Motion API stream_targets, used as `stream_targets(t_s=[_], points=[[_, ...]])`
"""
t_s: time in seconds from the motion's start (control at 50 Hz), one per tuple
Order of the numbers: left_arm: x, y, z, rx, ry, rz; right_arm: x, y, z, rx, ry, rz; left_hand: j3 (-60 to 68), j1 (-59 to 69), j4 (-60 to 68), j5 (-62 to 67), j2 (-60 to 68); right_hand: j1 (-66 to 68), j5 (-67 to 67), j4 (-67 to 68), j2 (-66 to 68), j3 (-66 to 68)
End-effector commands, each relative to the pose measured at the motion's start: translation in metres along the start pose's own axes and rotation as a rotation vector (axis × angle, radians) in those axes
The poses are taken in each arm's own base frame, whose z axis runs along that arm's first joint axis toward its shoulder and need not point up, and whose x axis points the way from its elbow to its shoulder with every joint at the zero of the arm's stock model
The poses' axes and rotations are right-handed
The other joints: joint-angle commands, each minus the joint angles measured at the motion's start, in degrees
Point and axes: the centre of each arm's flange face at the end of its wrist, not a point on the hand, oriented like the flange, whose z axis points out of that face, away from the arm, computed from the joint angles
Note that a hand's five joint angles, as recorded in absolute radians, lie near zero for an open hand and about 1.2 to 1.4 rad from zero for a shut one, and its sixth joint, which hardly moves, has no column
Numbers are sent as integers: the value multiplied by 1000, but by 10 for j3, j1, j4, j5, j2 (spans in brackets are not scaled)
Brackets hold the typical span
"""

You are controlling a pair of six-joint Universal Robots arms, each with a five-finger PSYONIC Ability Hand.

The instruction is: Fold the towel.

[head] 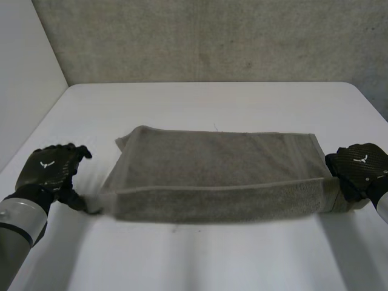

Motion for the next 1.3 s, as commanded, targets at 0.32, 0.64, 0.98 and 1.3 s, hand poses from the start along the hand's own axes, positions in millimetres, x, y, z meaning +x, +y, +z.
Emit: stream_targets(t_s=[0.32, 0.64, 0.98, 1.3], points=[[20, 0, 19, -15, 83, -46, -6, 6, 1, -5, -10, 0, -17, -20, -16, -14, -16, 33, 30, 32, 41, 36], [35, 14, -14, -203, 151, -111, -6, 8, 3, -13, -13, -5, -15, -19, -14, -12, -14, 33, 30, 32, 41, 36], [38, 35, -55, -264, 160, -99, -7, 11, 4, -23, -20, -2, -15, -19, -14, -12, -14, 33, 30, 32, 41, 36], [17, 51, -25, -160, 55, 8, -8, 11, 4, -24, -20, -2, 47, 44, 48, 50, 48, 33, 30, 32, 41, 36]])
